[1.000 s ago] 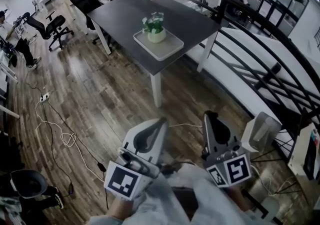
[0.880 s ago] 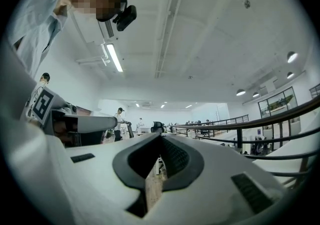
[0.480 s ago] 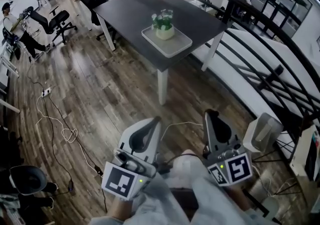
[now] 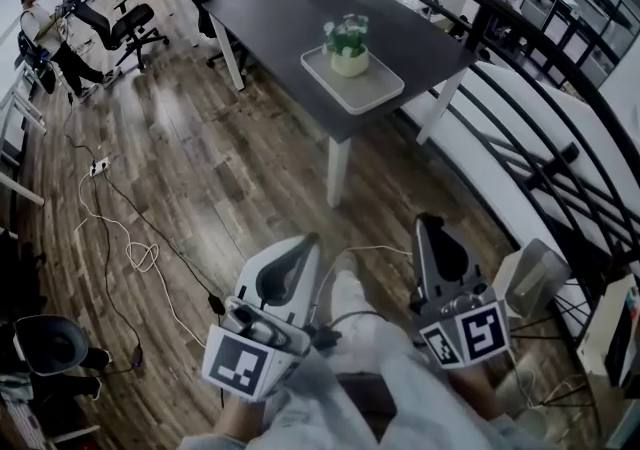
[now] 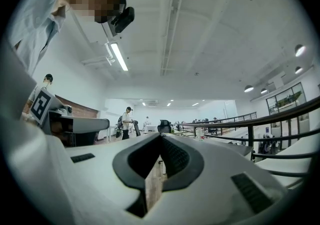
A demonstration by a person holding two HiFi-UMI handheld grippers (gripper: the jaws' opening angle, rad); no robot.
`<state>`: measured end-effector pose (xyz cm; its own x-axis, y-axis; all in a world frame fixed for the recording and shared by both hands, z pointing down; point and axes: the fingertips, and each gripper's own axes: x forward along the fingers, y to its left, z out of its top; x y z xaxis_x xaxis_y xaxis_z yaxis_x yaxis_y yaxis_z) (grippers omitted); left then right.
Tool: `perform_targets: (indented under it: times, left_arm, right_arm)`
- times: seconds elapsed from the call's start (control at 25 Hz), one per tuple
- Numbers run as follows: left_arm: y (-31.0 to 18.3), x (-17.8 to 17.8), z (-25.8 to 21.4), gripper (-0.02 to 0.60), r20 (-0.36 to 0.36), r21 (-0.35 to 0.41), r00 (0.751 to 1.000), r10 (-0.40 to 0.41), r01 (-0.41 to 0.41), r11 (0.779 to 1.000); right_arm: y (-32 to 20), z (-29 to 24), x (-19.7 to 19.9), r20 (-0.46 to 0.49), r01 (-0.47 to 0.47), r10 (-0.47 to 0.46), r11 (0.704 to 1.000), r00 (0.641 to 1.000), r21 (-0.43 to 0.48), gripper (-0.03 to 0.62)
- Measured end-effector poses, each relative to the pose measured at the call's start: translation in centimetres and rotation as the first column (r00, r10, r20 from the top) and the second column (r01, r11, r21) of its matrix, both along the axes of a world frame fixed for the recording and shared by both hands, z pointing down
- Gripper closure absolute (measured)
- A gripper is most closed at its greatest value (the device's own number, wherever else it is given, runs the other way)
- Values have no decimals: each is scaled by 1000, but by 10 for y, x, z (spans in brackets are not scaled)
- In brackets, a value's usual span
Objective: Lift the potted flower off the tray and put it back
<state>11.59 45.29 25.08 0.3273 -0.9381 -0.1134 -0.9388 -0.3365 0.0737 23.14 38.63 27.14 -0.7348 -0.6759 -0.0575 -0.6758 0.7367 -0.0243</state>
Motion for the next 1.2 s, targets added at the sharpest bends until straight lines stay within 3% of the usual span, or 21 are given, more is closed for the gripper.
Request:
perform_targets:
  times: [0.36,1.2]
  left_arm:
    - [-48,-21,2,583,19,-10,999,-48,49,999]
    - [-195,-64,-10,583,55,-20,989,-137,139,990]
  right_arm:
    - [-55,8,-34,21,69,-69,998,997,-11,591]
    - [-225,9,-72,57,119,-115,991,992,-57,591]
